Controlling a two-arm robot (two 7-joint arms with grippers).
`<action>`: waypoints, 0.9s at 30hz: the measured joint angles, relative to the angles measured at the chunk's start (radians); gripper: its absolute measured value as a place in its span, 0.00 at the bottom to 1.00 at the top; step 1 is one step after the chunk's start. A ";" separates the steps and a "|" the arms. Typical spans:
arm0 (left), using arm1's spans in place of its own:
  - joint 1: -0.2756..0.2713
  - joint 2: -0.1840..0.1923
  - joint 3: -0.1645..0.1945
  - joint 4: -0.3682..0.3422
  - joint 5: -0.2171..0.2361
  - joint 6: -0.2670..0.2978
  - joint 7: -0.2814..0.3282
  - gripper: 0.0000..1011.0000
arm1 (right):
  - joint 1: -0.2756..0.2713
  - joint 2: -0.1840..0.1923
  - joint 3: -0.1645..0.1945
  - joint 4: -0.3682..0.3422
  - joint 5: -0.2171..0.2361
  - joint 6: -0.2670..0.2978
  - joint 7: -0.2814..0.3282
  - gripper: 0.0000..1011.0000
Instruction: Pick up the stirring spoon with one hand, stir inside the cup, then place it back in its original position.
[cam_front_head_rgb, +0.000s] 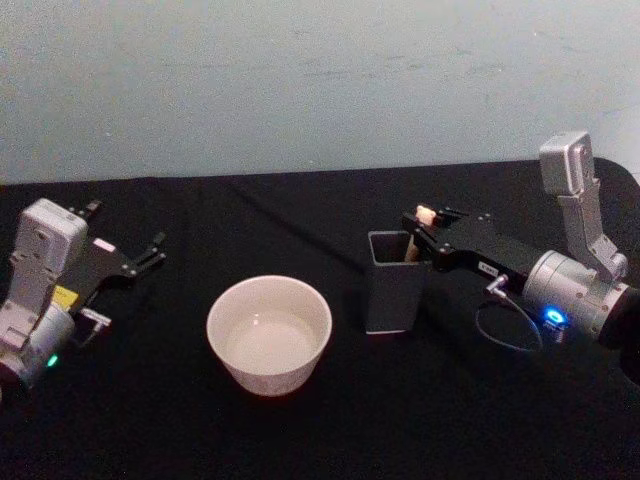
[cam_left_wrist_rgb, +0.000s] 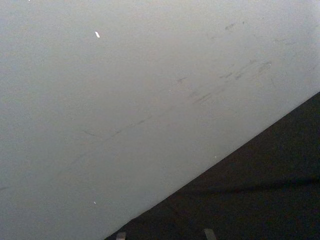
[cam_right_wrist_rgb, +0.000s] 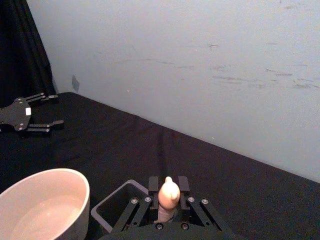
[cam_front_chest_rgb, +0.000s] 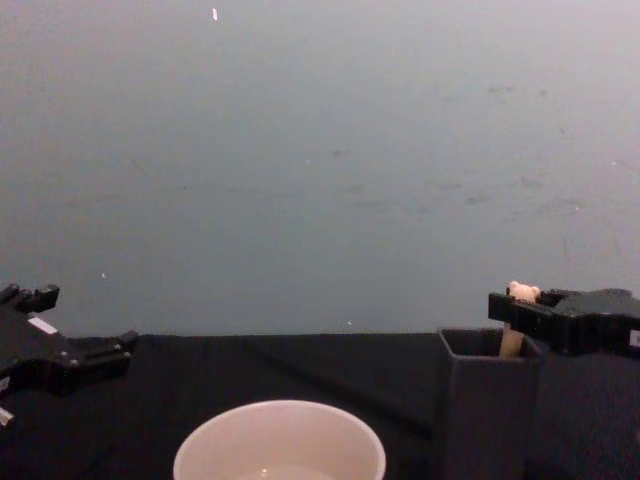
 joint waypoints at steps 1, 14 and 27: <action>0.000 0.000 0.000 0.000 0.000 0.000 0.000 0.99 | 0.000 0.000 0.000 0.000 0.000 0.000 0.000 0.22; 0.000 0.000 0.000 0.000 0.000 0.000 0.000 0.99 | 0.009 0.008 0.006 -0.018 0.055 0.057 0.007 0.22; 0.000 0.000 0.000 0.000 0.000 0.000 0.000 0.99 | 0.030 0.021 0.017 -0.050 0.115 0.079 -0.009 0.22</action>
